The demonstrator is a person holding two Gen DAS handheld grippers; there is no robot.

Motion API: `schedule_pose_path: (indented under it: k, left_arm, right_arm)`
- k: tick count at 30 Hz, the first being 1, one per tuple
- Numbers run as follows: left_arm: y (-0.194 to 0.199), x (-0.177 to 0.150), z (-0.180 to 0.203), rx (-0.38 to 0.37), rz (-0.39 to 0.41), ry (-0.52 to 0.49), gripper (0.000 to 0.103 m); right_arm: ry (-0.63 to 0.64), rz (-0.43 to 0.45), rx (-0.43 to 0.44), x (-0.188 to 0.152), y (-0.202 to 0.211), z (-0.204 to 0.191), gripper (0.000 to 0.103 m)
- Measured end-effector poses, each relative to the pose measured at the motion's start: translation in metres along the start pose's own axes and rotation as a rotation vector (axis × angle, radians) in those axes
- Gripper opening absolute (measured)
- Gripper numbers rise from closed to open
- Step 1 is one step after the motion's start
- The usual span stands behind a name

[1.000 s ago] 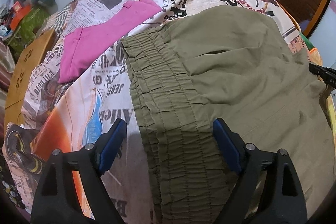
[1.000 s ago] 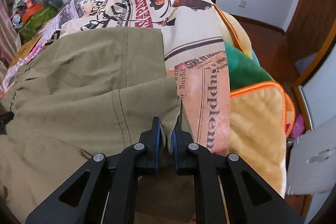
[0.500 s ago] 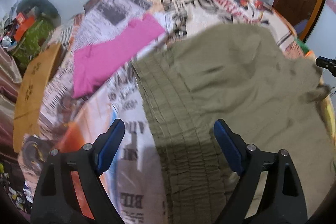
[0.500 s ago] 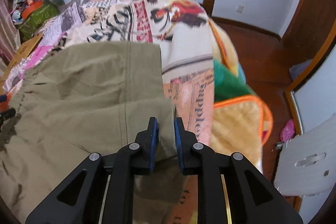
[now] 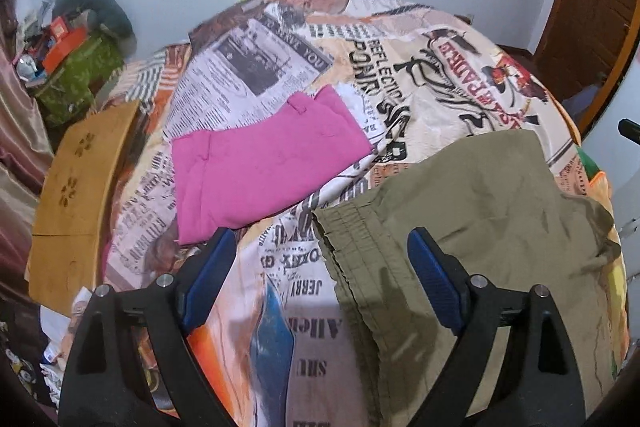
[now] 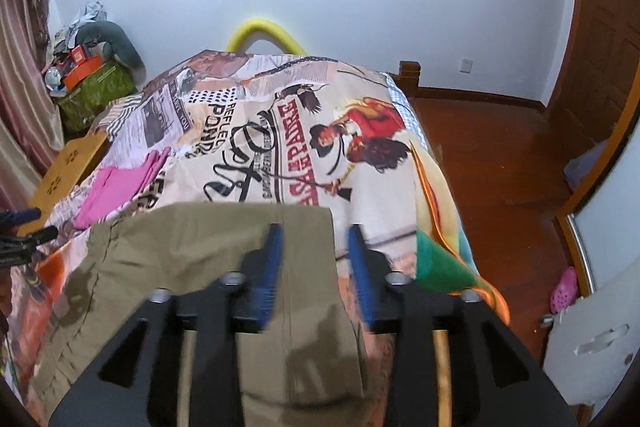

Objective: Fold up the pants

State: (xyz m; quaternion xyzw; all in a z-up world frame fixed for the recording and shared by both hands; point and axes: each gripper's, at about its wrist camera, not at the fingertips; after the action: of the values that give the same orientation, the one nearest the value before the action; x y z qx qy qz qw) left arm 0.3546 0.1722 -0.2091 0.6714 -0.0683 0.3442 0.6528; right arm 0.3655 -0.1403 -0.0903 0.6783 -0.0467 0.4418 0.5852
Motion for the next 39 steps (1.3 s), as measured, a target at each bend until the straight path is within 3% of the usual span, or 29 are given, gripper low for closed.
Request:
schedule_pose_path:
  k: [1, 10, 19, 23, 25, 27, 28, 30, 39]
  left_arm:
    - [-0.007, 0.001, -0.001, -0.002, -0.014, 0.005, 0.088]
    - [-0.064, 0.004, -0.005, -0.027, -0.120, 0.039, 0.088]
    - [-0.090, 0.005, -0.001, -0.051, -0.155, 0.016, 0.088]
    - [-0.095, 0.007, 0.001, -0.059, -0.144, 0.000, 0.088]
    - [-0.096, 0.007, 0.002, -0.074, -0.139, -0.001, 0.082]
    - [-0.099, 0.007, 0.005, -0.097, -0.155, 0.003, 0.073]
    - [-0.101, 0.007, 0.006, -0.104, -0.162, 0.004, 0.066]
    - [-0.103, 0.005, 0.011, -0.089, -0.162, -0.004, 0.065]
    - [-0.086, 0.001, 0.022, -0.025, -0.062, -0.062, 0.054]
  right_arm:
    - [0.003, 0.000, -0.003, 0.002, -0.009, 0.000, 0.045]
    - [0.048, -0.151, 0.014, 0.002, -0.094, 0.001, 0.045]
    - [0.028, -0.265, 0.059, -0.002, -0.171, 0.009, 0.045]
    - [0.026, -0.225, 0.069, -0.006, -0.177, 0.008, 0.045]
    - [0.037, -0.205, 0.060, -0.008, -0.176, 0.005, 0.046]
    - [0.050, -0.189, 0.047, -0.011, -0.173, 0.002, 0.042]
    - [0.058, -0.182, 0.058, -0.012, -0.172, 0.000, 0.030]
    - [0.085, -0.198, 0.008, -0.013, -0.171, -0.005, 0.018]
    - [0.078, -0.148, -0.041, -0.008, -0.153, -0.005, 0.004]
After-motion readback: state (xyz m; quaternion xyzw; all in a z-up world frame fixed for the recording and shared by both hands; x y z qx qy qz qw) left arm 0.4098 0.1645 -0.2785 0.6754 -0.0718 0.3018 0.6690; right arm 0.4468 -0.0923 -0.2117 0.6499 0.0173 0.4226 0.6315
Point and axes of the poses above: each gripper's, at about its wrist camera, not at the fingertips, and y roughly against the way its jaws point, z to its right, x to its top, and after that the axes turned 13 degrees about y, right-handed
